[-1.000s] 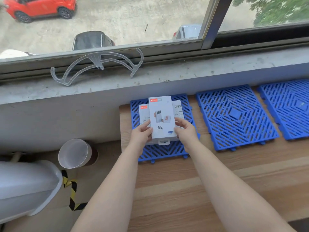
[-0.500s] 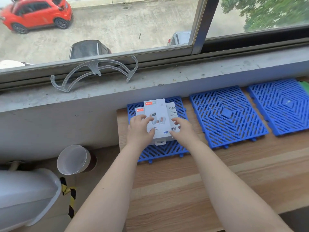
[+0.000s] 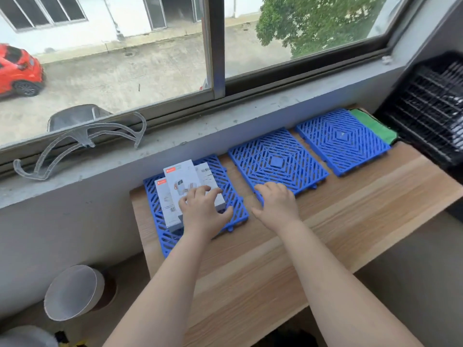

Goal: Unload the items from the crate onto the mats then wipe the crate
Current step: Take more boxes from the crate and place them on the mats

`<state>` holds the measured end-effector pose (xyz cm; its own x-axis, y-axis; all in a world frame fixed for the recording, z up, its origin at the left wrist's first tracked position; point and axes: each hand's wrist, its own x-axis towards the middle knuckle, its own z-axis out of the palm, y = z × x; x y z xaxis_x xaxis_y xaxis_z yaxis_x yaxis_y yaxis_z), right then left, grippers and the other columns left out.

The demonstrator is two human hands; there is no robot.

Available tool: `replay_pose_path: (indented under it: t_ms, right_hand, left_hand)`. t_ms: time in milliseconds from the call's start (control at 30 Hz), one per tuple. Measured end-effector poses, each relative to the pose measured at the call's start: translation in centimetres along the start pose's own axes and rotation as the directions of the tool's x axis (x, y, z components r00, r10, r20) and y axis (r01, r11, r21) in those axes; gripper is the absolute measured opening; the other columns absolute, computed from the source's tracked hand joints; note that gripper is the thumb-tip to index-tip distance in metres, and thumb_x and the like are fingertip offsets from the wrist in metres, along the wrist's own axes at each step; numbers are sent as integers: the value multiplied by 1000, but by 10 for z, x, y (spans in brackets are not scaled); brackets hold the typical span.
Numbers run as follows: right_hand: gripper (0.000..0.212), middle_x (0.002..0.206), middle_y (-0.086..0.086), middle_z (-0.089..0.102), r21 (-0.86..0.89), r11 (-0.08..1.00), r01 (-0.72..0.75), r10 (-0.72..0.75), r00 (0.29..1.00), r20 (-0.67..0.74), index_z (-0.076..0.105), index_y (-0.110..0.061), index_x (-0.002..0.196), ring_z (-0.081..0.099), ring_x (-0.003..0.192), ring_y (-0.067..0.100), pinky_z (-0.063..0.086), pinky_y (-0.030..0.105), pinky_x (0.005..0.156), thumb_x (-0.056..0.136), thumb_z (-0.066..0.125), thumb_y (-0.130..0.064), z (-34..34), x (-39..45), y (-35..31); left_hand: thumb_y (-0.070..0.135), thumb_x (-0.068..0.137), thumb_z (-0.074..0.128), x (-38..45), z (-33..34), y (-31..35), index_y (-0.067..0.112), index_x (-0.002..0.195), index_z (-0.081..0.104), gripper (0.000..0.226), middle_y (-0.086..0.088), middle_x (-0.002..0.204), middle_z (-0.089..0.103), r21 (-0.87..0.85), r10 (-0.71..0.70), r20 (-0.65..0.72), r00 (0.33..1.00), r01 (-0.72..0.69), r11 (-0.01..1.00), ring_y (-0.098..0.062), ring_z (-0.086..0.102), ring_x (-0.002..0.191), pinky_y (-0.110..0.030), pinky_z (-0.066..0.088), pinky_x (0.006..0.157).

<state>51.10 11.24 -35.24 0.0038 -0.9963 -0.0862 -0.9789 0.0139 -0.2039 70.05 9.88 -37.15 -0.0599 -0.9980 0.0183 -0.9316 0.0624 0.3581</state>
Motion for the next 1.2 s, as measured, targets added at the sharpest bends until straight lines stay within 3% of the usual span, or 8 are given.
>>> replay_pose_path:
  t_ms: [200, 367, 567, 800, 1200]
  right_hand:
    - [63, 132, 1, 46, -35, 992, -117, 119, 992, 43, 46, -26, 134, 38, 126, 26, 32, 39, 104, 80, 66, -52, -21, -43, 73]
    - [74, 146, 4, 32, -56, 974, -221, 225, 971, 82, 37, -29, 144, 24, 137, 28, 15, 56, 115, 81, 59, -61, -40, -91, 147]
    - [75, 152, 5, 28, 35, 941, -336, 330, 937, 113, 38, -26, 144, 22, 139, 29, 25, 45, 113, 83, 55, -65, -58, -158, 254]
    - [69, 141, 4, 39, 96, 868, -487, 479, 873, 96, 39, -27, 142, 33, 132, 28, 32, 45, 108, 82, 62, -53, -67, -249, 367]
    - [66, 141, 1, 39, 200, 694, -691, 699, 714, 40, 43, -30, 138, 35, 130, 27, 31, 45, 107, 79, 70, -41, -73, -357, 488]
  left_hand:
    - [57, 75, 62, -15, 16, 71, 38, 129, 56, 58, 6, 132, 49, 63, 90, 114, 989, -97, 993, -22, 36, 129, -41, 28, 102]
    - [59, 74, 62, -40, 45, 160, 36, 127, 57, 58, 3, 130, 50, 103, 168, 152, 974, -184, 978, -25, 36, 128, -43, 28, 103]
    - [64, 80, 53, -77, 87, 271, 35, 128, 53, 56, 1, 130, 47, 150, 281, 243, 928, -322, 935, -25, 37, 126, -46, 29, 103]
    - [63, 80, 50, -126, 138, 396, 37, 134, 49, 61, 0, 137, 45, 133, 498, 327, 803, -561, 817, -27, 34, 132, -48, 28, 105]
    - [62, 78, 51, -195, 200, 553, 34, 134, 49, 63, -2, 132, 47, 129, 691, 405, 598, -786, 605, -28, 38, 127, -47, 29, 101]
